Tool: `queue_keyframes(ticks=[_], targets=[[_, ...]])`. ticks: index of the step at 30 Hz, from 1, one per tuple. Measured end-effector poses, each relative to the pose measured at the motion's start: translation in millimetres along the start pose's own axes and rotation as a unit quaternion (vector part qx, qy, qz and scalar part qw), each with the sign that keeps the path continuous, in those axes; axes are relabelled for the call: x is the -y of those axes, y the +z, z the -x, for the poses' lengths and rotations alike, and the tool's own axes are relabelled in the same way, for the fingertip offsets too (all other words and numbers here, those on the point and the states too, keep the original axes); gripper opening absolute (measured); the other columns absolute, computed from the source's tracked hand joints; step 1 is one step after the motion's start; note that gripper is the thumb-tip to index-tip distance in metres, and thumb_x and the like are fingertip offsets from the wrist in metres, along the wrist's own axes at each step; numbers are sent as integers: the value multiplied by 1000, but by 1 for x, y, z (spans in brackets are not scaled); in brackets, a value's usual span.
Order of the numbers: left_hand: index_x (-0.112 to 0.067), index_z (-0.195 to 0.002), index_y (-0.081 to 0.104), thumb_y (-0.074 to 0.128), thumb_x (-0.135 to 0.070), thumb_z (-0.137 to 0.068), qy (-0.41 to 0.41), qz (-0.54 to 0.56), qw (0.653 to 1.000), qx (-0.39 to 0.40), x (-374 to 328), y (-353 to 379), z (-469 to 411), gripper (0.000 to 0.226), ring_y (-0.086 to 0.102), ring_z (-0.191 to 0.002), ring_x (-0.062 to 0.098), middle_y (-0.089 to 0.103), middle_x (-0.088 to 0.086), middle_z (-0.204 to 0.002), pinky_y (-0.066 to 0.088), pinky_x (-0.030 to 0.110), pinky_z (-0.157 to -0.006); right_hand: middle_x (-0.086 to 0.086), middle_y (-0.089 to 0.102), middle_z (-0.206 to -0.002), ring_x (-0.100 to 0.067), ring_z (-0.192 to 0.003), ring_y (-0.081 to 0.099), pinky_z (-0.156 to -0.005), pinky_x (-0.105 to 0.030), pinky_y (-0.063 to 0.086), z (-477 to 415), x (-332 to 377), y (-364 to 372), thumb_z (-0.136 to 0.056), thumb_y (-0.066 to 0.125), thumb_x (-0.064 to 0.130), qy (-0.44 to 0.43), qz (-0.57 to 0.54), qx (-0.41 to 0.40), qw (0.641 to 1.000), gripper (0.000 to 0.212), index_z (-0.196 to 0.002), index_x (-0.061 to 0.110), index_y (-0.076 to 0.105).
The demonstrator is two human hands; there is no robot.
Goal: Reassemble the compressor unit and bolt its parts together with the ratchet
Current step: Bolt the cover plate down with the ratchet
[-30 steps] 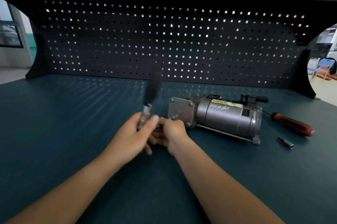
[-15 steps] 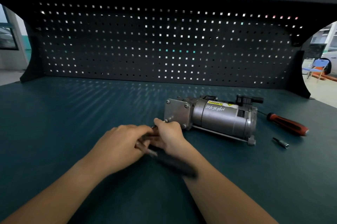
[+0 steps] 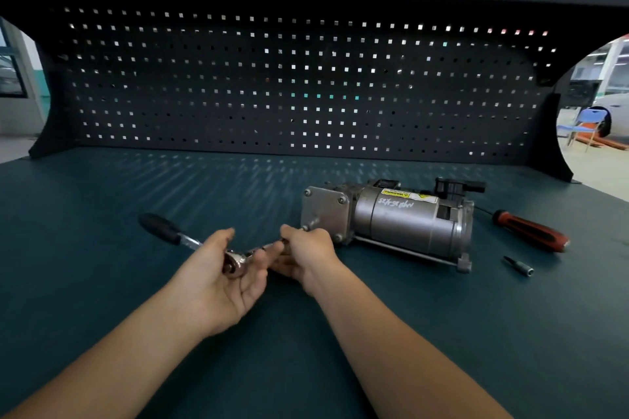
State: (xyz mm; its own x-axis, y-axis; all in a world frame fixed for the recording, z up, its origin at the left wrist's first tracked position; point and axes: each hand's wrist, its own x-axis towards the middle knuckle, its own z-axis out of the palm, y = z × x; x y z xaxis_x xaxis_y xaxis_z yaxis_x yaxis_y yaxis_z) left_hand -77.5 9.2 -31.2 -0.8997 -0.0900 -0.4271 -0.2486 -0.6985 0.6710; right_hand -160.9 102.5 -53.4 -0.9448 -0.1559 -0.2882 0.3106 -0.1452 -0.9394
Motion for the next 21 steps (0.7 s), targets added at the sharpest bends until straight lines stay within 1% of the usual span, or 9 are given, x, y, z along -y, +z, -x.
queue_keyframes(ticks=[3, 6, 8, 10, 11, 12, 15, 19, 21], targets=[[-2, -84, 58, 44, -32, -95, 19, -28, 999, 9, -1, 1, -1, 35, 51, -31, 6, 65, 6, -54, 43, 15, -32, -11, 61, -76, -19, -53, 61, -46, -27, 51, -2, -1, 1, -93, 53, 15, -6, 5, 5, 1000, 13, -99, 3, 52], [-9, -97, 59, 44, -29, -96, 123, -253, 960, -4, -3, 2, -3, 25, 45, -31, 6, 60, 0, -48, 40, 15, -34, -11, 61, -68, -21, -49, 60, -50, -29, 53, -2, -1, -1, -94, 51, 16, -9, -4, 7, 1000, 14, -89, 3, 51], [-18, -105, 56, 47, -29, -95, 271, -491, 828, -12, -1, -4, -5, 17, 50, -38, 8, 63, -4, -53, 45, 19, -42, -12, 62, -69, -24, -56, 63, -56, -33, 55, -3, -2, -1, -94, 51, 17, -10, 0, 7, 1000, 17, -84, 4, 53], [-39, -114, 45, 54, -34, -88, 392, -680, 619, -9, 3, -12, -7, 27, 58, -55, 4, 65, -12, -64, 49, 22, -57, -17, 67, -90, -32, -81, 67, -75, -41, 56, -4, -4, 1, -92, 53, 16, -29, 37, -1, 999, 16, -92, 1, 60], [-48, -116, 38, 57, -37, -84, 413, -718, 560, -3, 5, -14, -7, 39, 58, -62, 3, 63, -16, -68, 48, 23, -60, -21, 67, -98, -34, -91, 66, -83, -44, 54, -6, -5, 2, -90, 56, 15, -38, 52, -13, 998, 19, -96, -2, 62], [-54, -117, 34, 59, -43, -80, 419, -721, 552, 5, 7, -15, -6, 46, 58, -67, 1, 61, -20, -70, 48, 22, -62, -22, 66, -100, -34, -93, 65, -86, -45, 52, -6, -5, 3, -88, 58, 14, -40, 57, -25, 997, 22, -98, -6, 61], [-49, -125, 37, 60, -53, -70, 396, -662, 637, 7, 9, -11, -5, 60, 63, -63, 5, 62, -18, -75, 49, 20, -60, -16, 61, -91, -24, -82, 64, -72, -31, 51, -7, -2, 0, -91, 54, 11, -30, 49, -17, 998, 11, -89, 0, 56], [-22, -115, 51, 57, -58, -75, 228, -453, 862, -7, 12, 0, -3, 54, 57, -39, 9, 73, -3, -79, 39, 17, -37, -12, 60, -70, -23, -55, 61, -52, -30, 53, -7, 0, 1, -93, 46, 4, 11, -28, 12, 999, 5, -90, 4, 50], [-18, -105, 53, 45, -57, -87, 100, -275, 956, 3, 9, 2, -4, 44, 52, -35, 7, 74, 5, -79, 36, 13, -32, -13, 64, -77, -19, -48, 60, -51, -31, 53, -3, 2, 1, -94, 48, 8, 25, -29, 21, 999, 7, -97, 3, 50]])
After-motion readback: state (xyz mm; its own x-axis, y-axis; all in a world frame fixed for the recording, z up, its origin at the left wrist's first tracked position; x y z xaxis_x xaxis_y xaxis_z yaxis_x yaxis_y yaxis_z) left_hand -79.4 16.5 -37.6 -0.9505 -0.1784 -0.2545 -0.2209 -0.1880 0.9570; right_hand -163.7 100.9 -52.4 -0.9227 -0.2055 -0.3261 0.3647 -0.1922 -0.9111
